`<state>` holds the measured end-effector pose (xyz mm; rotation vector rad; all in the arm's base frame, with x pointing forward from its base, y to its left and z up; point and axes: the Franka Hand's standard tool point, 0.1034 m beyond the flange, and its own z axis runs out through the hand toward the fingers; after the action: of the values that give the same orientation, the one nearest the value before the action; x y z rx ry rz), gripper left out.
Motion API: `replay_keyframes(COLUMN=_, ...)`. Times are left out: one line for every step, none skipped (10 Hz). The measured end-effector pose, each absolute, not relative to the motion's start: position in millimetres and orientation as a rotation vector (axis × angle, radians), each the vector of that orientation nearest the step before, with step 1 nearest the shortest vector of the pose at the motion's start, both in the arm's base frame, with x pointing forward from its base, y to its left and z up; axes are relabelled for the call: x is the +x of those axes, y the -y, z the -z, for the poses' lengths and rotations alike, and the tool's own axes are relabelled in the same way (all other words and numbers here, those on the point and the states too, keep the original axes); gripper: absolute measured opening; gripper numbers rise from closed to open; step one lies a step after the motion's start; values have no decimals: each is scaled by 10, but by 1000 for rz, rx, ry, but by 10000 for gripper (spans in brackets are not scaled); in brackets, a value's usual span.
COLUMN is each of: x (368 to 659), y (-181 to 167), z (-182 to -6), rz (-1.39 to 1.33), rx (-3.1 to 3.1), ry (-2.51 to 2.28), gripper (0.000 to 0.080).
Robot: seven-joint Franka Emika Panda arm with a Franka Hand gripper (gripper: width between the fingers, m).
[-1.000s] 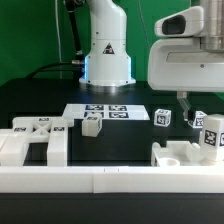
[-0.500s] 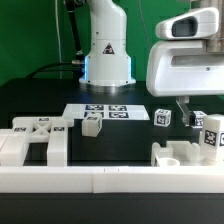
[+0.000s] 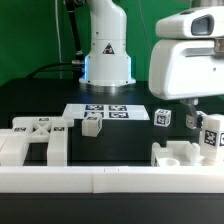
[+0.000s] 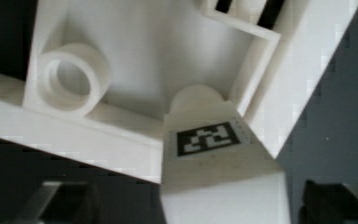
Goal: Assemble chair
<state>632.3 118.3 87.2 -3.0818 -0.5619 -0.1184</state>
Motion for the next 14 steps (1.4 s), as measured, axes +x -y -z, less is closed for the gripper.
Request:
replay_keyframes(x=6322, y=-1188, z=-872, rz=118, rx=-3081, ry=564, gripper=427)
replay_keyframes(x=6322, y=-1186, z=-871, rz=118, rx=-3081, ry=562, gripper=427)
replay_keyframes(x=6322, y=-1187, z=-871, rz=118, rx=-3082, ry=550, gripper=289)
replay_keyframes(x=6322, y=-1187, z=-871, rz=118, rx=-3088, ry=512, gripper=289)
replay_keyframes(x=6321, y=-1189, z=-871, rz=118, rx=-3091, ry=478, gripper=289)
replay_keyframes(x=6319, y=-1191, z=-869, rz=116, rx=-3105, ry=316, gripper=289)
replay_keyframes(x=6319, y=-1190, z=-867, rz=116, rx=-3106, ry=200, gripper=289)
replay_keyframes(x=6316, y=-1207, z=-867, rz=112, rx=-3106, ry=18, gripper=289)
replay_keyframes(x=6311, y=-1230, z=-864, rz=108, rx=-3095, ry=-155, gripper=289)
replay_keyframes(x=6311, y=-1232, z=-864, rz=101, rx=-3070, ry=-340, gripper=291)
replay_keyframes(x=6310, y=-1235, z=-862, rz=96, rx=-3045, ry=-484, gripper=291)
replay_keyframes(x=6308, y=-1241, z=-860, rz=90, rx=-3014, ry=-636, gripper=291)
replay_keyframes(x=6308, y=-1245, z=-859, rz=85, rx=-2970, ry=-807, gripper=291)
replay_keyframes(x=6309, y=-1245, z=-858, rz=78, rx=-2919, ry=-953, gripper=291)
